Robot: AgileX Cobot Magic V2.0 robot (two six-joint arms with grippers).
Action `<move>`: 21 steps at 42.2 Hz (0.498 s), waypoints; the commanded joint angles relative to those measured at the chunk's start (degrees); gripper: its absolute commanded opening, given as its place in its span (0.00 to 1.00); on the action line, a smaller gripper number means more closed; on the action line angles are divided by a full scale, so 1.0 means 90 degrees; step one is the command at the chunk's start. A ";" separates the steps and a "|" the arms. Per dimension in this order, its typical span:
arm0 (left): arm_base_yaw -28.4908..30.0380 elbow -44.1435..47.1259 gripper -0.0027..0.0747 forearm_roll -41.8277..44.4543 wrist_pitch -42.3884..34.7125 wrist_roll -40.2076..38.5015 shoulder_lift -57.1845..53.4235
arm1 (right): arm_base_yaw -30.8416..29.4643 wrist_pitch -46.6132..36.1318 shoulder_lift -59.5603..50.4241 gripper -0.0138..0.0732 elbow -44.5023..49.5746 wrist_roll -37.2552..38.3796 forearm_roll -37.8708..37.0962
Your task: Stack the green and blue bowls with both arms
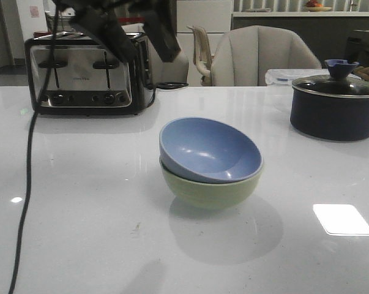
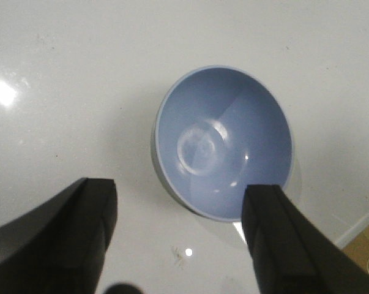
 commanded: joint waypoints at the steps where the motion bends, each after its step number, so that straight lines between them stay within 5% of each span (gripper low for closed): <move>1: -0.0023 0.0335 0.66 0.0042 -0.0213 0.0104 -0.0945 | 0.0008 -0.0323 -0.0061 0.59 -0.0169 -0.0073 -0.0008; 21: -0.0023 0.3101 0.66 0.0821 -0.0796 0.0104 -0.4186 | 0.0008 -0.0317 -0.0061 0.59 -0.0169 -0.0073 -0.0008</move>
